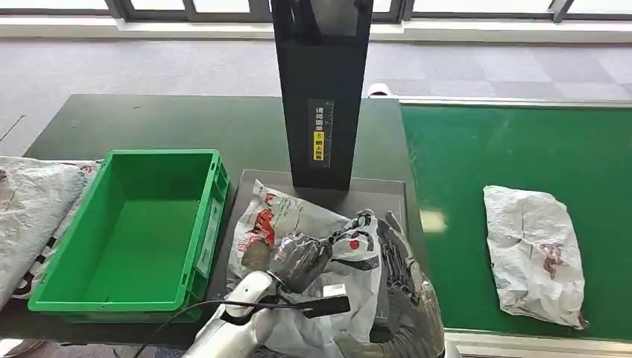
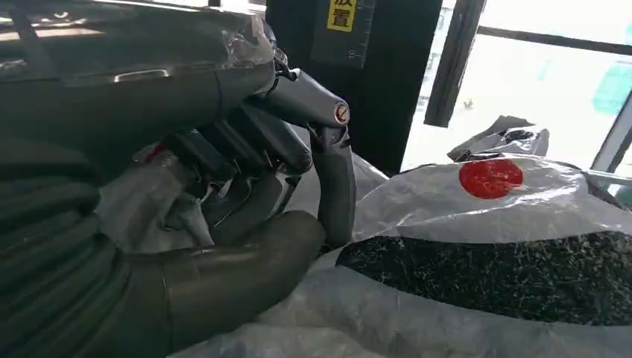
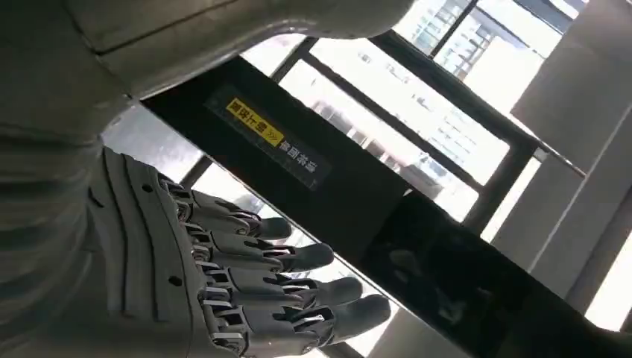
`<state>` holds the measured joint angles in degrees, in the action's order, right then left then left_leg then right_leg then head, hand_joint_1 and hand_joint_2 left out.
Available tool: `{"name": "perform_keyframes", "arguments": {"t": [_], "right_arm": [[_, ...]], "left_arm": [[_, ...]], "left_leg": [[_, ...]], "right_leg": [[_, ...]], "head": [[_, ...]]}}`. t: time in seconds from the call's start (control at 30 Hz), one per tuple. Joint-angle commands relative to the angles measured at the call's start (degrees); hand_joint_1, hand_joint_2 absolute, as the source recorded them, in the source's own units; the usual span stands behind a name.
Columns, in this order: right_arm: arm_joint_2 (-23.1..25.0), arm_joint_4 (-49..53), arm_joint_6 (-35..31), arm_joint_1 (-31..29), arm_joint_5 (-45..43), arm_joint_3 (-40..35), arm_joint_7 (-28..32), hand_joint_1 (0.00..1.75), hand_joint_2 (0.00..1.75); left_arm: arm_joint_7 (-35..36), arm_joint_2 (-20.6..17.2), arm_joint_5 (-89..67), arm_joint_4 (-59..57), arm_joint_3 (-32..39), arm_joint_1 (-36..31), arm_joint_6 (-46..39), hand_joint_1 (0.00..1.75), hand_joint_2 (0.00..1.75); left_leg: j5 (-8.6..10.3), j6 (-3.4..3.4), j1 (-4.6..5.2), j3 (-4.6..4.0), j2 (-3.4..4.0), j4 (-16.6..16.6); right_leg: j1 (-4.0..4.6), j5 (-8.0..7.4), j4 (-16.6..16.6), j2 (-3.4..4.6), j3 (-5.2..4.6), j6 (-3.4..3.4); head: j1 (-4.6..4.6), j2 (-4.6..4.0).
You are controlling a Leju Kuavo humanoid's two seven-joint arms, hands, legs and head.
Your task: Moved the parcel from conveyor to table for the left to box.
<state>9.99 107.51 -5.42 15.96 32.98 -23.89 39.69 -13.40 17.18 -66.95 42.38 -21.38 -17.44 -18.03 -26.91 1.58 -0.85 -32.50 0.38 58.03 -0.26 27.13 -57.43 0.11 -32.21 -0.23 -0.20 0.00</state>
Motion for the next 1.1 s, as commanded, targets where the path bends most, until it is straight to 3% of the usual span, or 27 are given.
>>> {"name": "perform_keyframes", "arguments": {"t": [0.03, 0.13, 0.33, 0.4, 0.43, 0.47, 0.5, 0.63, 1.1], "right_arm": [[-3.0, -4.2, 1.7, -3.5, -2.2, -1.6, 0.3, 0.00, 1.75], [-2.0, -3.7, 3.9, -3.9, -1.9, -1.0, 0.3, 0.00, 1.75], [-0.7, -2.8, 4.8, -3.4, -1.0, -1.2, 0.3, 0.00, 1.75], [-0.9, -3.0, 4.3, -3.4, -1.0, -1.4, 0.3, 0.00, 1.75], [-1.4, -3.5, 3.6, -3.5, -1.2, -1.7, 0.3, 0.00, 1.75], [-1.6, -3.6, 2.9, -3.3, -1.3, -1.8, 0.3, 0.00, 1.75], [-1.9, -3.6, 2.3, -3.1, -1.3, -2.0, 0.3, 0.00, 1.75], [-2.9, -3.9, -0.1, -2.4, -1.6, -3.0, 0.3, 0.00, 1.75], [-4.0, -3.9, -2.5, -1.4, -1.6, -5.0, 0.3, 0.00, 1.75]], "left_arm": [[1.4, -2.1, -1.3, -5.5, -0.4, -2.6, -0.2, 1.75, 1.75], [2.5, -1.5, -2.0, -2.6, 1.3, -1.4, -2.6, 1.75, 1.75], [0.4, -2.0, -1.6, 23.2, 5.3, 9.4, -6.7, 1.75, 1.75], [-1.4, -1.5, 0.1, 25.9, 6.3, 10.6, -8.4, 1.75, 1.75], [-5.9, -1.3, 6.1, 27.7, 6.3, 11.3, -8.0, 0.00, 1.75], [-6.4, -1.4, 6.5, 27.8, 6.3, 11.3, -8.1, 0.00, 1.75], [-6.6, -1.4, 6.4, 27.2, 5.9, 11.1, -8.0, 0.00, 0.00], [-9.8, -0.8, 10.1, 24.5, 5.6, 9.9, -10.6, 0.00, 0.00], [-7.8, -2.2, 7.9, 20.6, 4.1, 8.0, -9.3, 0.00, 0.00]], "left_leg": [[0.02, -0.04, -0.01, 0.08, 0.08, -0.1], [0.10, -0.08, 0.03, 0.05, 0.03, -0.2], [0.00, -0.04, 0.01, -0.01, 0.16, -0.1], [-0.02, -0.04, 0.01, -0.02, 0.17, -0.1], [-0.02, -0.03, 0.00, -0.05, 0.12, 0.0], [-0.01, -0.05, 0.02, 0.00, 0.16, -0.1], [0.00, -0.05, 0.00, -0.03, 0.14, -0.1], [0.06, -0.07, 0.00, 0.00, -0.01, -0.1], [0.07, -0.09, 0.06, 0.01, -0.07, -0.1]], "right_leg": [[0.01, -0.06, 0.1, 0.09, 0.06, 0.01], [-0.02, -0.11, 0.1, 0.04, 0.03, 0.02], [-0.01, -0.05, 0.0, 0.17, -0.06, 0.00], [0.00, -0.04, 0.0, 0.19, -0.07, 0.00], [0.00, -0.03, 0.0, 0.13, -0.08, 0.00], [-0.02, -0.04, 0.0, 0.18, -0.06, 0.01], [0.01, -0.05, 0.1, 0.16, -0.06, 0.01], [0.01, -0.06, 0.2, 0.01, 0.02, 0.05], [-0.01, -0.03, 0.1, -0.04, 0.04, 0.08]], "head": [[0.00, 0.00], [0.00, 0.00], [0.00, 0.00], [0.00, 0.00], [0.00, 0.00], [0.00, 0.00], [0.00, 0.00], [0.00, 0.00], [0.00, 0.00]]}}
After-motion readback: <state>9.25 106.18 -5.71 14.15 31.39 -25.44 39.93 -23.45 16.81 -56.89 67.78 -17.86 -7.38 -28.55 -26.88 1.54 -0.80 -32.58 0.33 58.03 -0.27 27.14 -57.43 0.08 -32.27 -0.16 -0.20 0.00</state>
